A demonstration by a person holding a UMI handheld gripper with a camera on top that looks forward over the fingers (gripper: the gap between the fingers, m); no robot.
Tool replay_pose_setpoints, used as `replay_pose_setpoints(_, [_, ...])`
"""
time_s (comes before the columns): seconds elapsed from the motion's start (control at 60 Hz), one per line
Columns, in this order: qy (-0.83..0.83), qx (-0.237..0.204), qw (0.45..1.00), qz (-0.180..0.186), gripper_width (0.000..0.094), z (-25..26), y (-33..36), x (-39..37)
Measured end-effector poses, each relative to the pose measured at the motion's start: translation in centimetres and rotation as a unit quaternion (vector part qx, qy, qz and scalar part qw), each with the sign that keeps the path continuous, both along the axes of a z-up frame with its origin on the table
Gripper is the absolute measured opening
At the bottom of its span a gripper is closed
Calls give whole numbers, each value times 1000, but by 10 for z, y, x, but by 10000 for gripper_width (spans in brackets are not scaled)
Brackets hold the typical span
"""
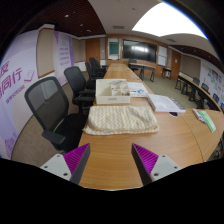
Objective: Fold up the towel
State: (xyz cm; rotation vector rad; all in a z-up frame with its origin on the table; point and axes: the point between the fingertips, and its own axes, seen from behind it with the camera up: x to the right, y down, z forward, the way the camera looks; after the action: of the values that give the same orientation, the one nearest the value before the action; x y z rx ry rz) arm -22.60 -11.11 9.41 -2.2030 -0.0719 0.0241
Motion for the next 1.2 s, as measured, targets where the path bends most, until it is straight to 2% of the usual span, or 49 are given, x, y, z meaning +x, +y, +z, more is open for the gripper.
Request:
replay_pose_setpoints(0.1, [-17,5,999,32,855,-11,62,-49])
replay_pose_setpoints(0.2, [-28,5,998,49,858,-25,117,-75])
replay_pose_setpoints(0.367, [-43,-19,998,37,845,-56,182,-94])
replay_pose_setpoints(0.433, [-47,-29,998,29,771,-72,201,-89])
replay_pose_setpoints(0.55, [-47,-65,997,10,563,-100,209,-83])
replay_pose_setpoints(0.583, [-50,-58,997,13,540,-98,211,-83])
replay_pose_setpoints(0.7, [-74,-49,995,39,278,-99,214,-86])
replay_pose_setpoints(0.783, [-77,-55,995,32,93,-99,215,-77])
replay_pose_setpoints(0.867, [-75,-65,994,40,49,-98,214,-78])
replay_pose_setpoints(1.017, [-32,-74,995,61,41,-86,203,-95])
replay_pose_setpoints(1.2, [71,-23,993,95,40,7,190,-134])
